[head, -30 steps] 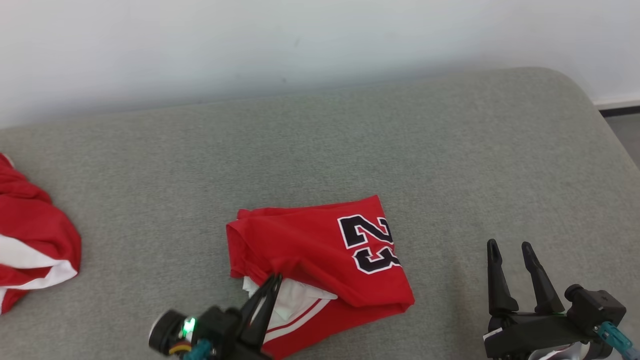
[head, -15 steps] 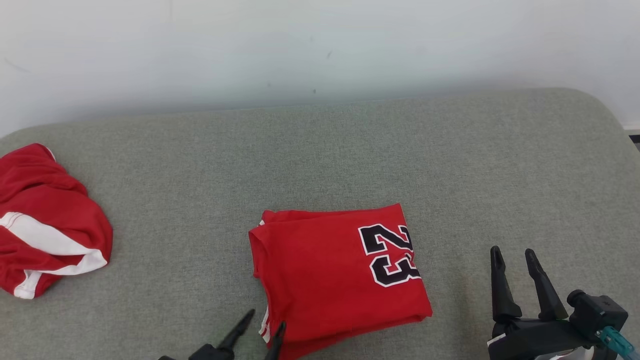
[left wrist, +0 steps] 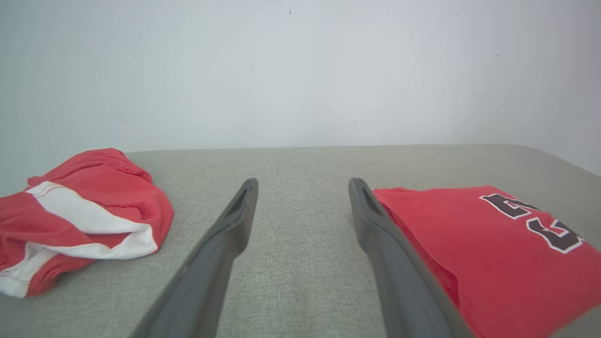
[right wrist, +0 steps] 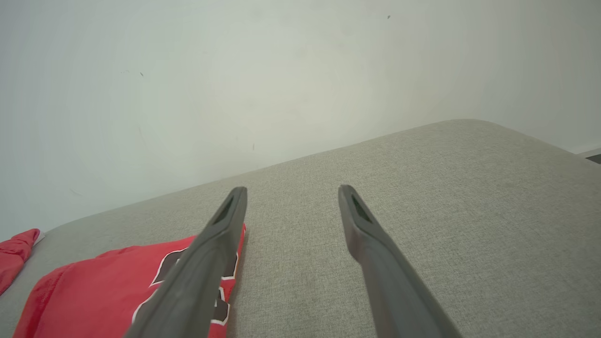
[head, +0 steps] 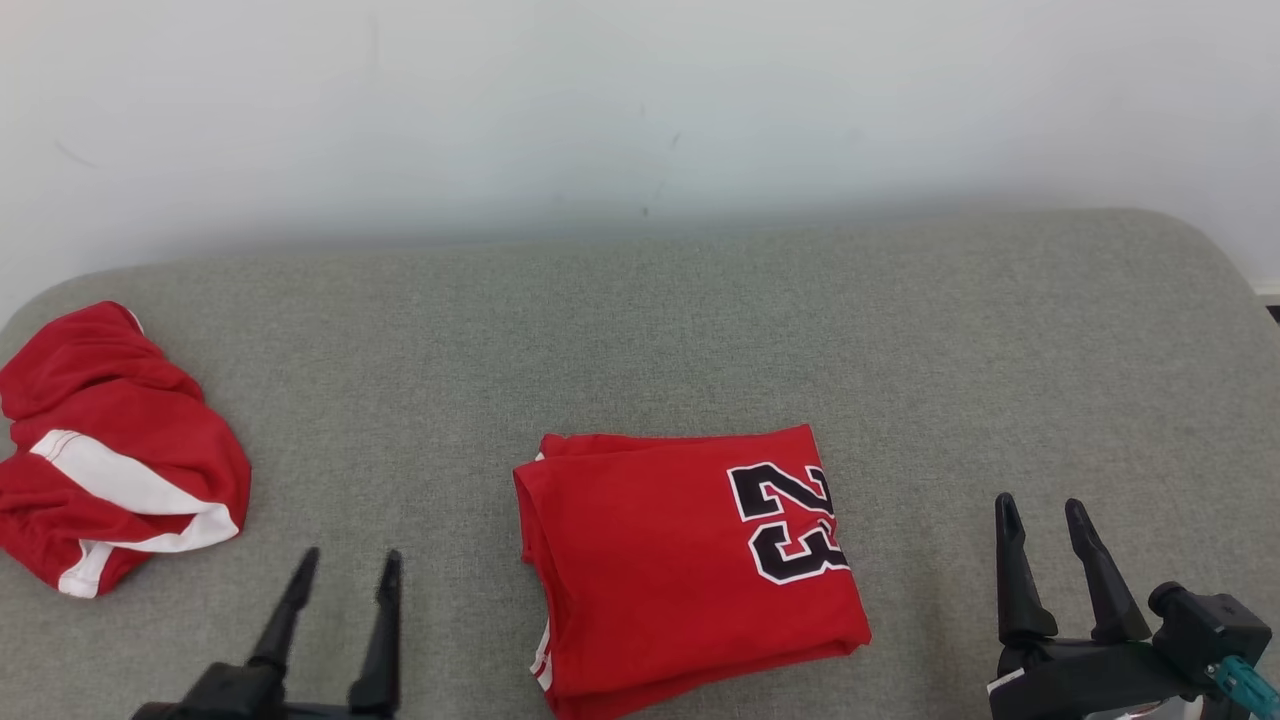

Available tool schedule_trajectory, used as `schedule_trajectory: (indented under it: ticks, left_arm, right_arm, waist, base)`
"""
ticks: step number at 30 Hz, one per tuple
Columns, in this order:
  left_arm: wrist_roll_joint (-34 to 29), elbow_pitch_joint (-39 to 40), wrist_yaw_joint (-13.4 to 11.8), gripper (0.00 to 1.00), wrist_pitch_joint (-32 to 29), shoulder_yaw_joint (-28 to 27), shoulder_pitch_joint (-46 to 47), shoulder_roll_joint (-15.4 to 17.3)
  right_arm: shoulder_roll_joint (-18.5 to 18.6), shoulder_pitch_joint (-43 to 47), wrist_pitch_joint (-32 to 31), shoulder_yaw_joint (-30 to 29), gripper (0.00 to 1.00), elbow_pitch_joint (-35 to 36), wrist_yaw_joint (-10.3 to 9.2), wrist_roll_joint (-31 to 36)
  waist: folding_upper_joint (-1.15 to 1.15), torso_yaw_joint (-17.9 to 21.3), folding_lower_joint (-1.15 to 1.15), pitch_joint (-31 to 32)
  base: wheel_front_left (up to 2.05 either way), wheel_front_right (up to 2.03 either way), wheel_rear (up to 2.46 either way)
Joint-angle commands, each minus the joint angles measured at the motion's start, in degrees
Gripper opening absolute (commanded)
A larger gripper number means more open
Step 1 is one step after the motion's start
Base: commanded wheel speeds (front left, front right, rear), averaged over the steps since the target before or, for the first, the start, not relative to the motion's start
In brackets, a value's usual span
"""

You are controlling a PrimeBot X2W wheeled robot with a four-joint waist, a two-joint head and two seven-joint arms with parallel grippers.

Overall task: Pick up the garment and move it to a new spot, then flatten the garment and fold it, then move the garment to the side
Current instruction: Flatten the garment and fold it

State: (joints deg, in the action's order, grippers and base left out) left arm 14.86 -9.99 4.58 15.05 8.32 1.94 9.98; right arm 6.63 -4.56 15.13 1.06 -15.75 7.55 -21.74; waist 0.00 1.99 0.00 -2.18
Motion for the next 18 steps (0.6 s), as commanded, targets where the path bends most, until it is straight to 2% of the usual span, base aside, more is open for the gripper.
schedule_trajectory:
  ticks: [1, 8, 18]
  left_arm:
    - [-0.6, 0.8, -0.2, 1.0, 0.2, -1.4, -1.2, -0.2]
    - [-2.5, 4.4, -0.5, 1.0, 0.2, -7.9, -3.9, -1.8]
    - [-3.8, 4.9, 1.1, 1.0, 0.2, -9.1, -6.0, -3.4]
  right_arm:
    - [0.3, 0.9, 0.0, -0.1, 1.0, 0.2, -0.11, 0.2]
    - [0.7, 2.0, 0.0, 0.5, 1.0, 1.1, -0.11, 0.8]
    - [1.1, 5.3, 0.0, 0.9, 1.0, 4.0, -0.11, 2.9]
  waist:
    - [0.0, -0.1, 0.0, 0.3]
    - [0.0, -0.4, 0.0, 1.7]
    - [0.0, -1.6, 0.0, 3.2]
  base:
    - [0.0, 0.0, 0.0]
    - [0.0, 0.0, 0.0]
    - [0.0, 0.0, 0.0]
